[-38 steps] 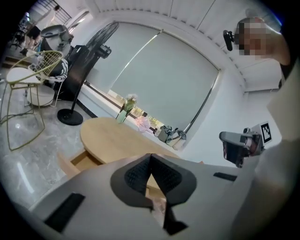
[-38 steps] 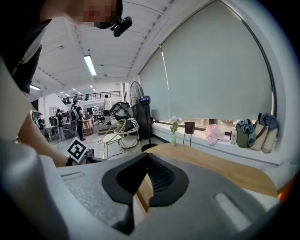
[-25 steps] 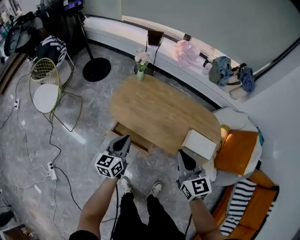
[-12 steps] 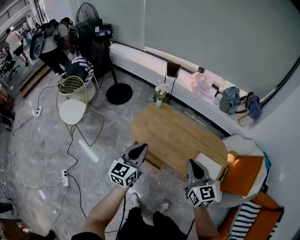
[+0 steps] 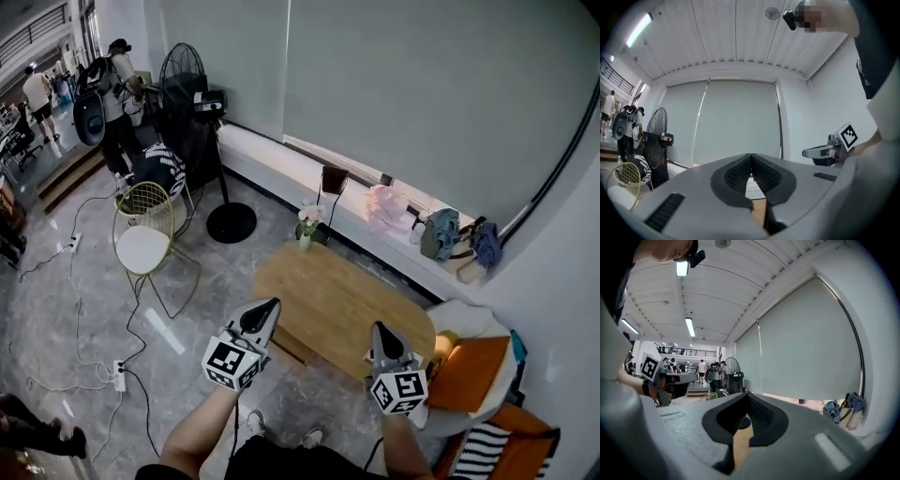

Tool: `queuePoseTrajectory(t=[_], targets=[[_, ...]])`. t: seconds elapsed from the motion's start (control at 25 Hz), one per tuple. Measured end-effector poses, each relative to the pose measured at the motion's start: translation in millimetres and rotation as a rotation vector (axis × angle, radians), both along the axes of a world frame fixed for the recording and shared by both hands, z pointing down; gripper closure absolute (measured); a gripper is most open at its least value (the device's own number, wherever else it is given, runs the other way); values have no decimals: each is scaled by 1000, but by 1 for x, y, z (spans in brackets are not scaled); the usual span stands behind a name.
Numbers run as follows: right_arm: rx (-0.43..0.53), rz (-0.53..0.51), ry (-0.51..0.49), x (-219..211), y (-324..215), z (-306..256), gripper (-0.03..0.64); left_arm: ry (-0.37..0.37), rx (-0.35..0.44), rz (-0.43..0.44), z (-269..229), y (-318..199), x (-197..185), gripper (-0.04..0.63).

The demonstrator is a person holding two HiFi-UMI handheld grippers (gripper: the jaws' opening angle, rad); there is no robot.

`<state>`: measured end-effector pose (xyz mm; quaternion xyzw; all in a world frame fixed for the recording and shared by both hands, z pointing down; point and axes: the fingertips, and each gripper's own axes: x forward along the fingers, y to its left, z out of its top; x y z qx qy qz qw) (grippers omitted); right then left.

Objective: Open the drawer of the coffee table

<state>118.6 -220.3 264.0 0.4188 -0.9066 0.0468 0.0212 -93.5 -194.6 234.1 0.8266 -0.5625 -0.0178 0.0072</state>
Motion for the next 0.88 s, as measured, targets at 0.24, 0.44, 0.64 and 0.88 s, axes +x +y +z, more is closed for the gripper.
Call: queuePoseTrajectory(t=[0.24, 0.44, 0.64, 0.88], targets=[[51, 31, -16, 23, -1, -18, 612, 8, 68, -56, -42, 19, -4, 588], [62, 64, -21, 45, 3, -20, 612, -16, 113, -100, -65, 35, -10, 588], [69, 100, -2, 71, 10, -16, 612, -56, 179, -149, -86, 60, -14, 588], [78, 153, 16, 95, 18, -12, 612, -110, 212, -161, -94, 92, -13, 588]])
